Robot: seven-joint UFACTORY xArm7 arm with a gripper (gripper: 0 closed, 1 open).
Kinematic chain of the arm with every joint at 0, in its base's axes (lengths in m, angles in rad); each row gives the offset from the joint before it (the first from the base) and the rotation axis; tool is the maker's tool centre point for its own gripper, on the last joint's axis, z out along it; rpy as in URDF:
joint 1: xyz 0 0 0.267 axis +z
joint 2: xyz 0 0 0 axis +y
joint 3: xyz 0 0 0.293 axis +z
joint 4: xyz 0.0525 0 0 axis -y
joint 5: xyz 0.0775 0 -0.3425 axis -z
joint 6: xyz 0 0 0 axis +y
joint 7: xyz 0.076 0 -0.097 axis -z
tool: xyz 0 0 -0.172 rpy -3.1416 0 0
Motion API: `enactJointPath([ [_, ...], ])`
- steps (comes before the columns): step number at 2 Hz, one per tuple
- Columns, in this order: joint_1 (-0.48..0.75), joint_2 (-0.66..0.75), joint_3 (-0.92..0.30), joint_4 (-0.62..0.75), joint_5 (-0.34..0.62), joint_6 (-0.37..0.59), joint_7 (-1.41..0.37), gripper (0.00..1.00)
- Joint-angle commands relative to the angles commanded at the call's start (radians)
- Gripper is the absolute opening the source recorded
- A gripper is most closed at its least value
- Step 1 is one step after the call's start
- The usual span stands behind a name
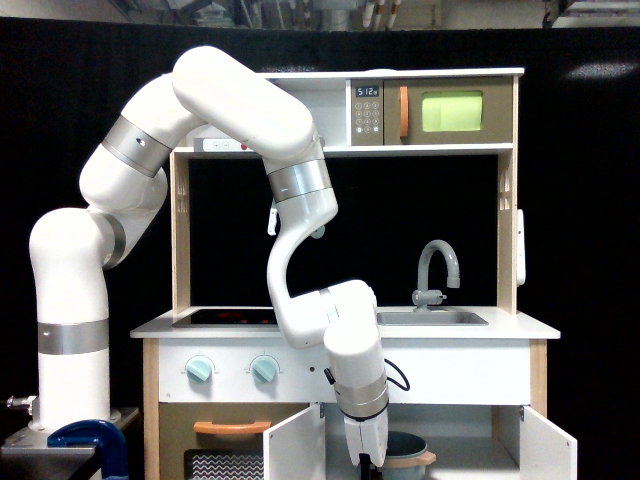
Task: Put the bowl inside the kitchen cabinet
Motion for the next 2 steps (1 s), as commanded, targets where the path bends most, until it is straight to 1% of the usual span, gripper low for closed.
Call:
enactJointPath([
  [1,-0.029,-0.050,-0.007,-0.019,-0.072,0.021,0.050,1.00],
  [2,-0.111,-0.210,-0.071,-0.097,-0.258,0.119,0.134,1.00],
])
